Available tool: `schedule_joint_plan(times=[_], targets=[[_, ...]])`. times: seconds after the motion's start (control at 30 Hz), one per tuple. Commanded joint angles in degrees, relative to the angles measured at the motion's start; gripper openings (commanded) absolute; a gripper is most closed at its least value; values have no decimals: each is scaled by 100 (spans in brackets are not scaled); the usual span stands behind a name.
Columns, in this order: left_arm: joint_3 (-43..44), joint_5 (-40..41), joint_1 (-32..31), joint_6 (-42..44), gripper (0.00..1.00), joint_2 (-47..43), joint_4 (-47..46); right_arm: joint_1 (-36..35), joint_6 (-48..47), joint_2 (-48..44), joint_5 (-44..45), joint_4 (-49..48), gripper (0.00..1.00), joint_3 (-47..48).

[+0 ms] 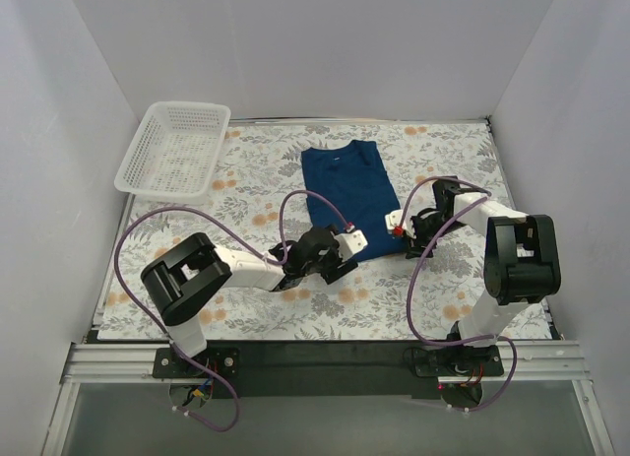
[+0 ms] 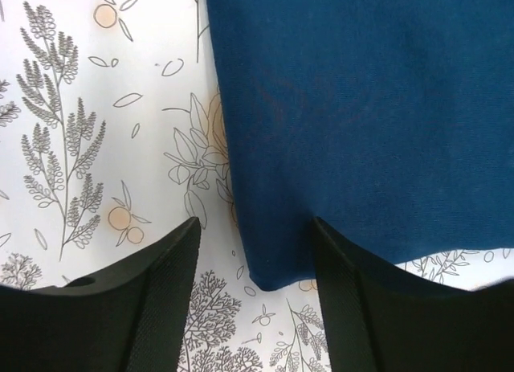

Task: Fold and stack the t-shirts
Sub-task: Fold the tshirt

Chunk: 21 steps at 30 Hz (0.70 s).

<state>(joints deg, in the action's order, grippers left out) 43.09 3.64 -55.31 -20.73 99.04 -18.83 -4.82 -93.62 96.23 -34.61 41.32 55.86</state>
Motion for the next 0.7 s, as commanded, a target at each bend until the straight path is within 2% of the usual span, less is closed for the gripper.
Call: schedule_joint_plan(times=[0.0,0.27,0.3,0.4,0.47,0.5,0.53,0.6,0.67], targets=[[243,41,160,139,63,220,301,25,151,115,25,-185,52,136],[384,14,336,105,45,528,600,34,582,221,200,-625,38,31],[376,14,345,70,39,519,608,25,643,247,200,-669,36,31],[332,-99,363,-18,25,484,687,25,749,300,244,-678,26,22],[244,-257,363,-89,19,414,723,34,810,283,235,-678,15,-39],[209,-354,363,-124,14,362,740,34,872,239,227,-669,5,-57],[174,-607,363,-159,4,326,740,25,1072,221,218,-660,2,-75],[77,-1064,363,-247,0,133,862,34,1215,142,279,-468,1,-40],[94,-1399,363,-335,0,-103,1056,42,698,99,271,593,1,83]])
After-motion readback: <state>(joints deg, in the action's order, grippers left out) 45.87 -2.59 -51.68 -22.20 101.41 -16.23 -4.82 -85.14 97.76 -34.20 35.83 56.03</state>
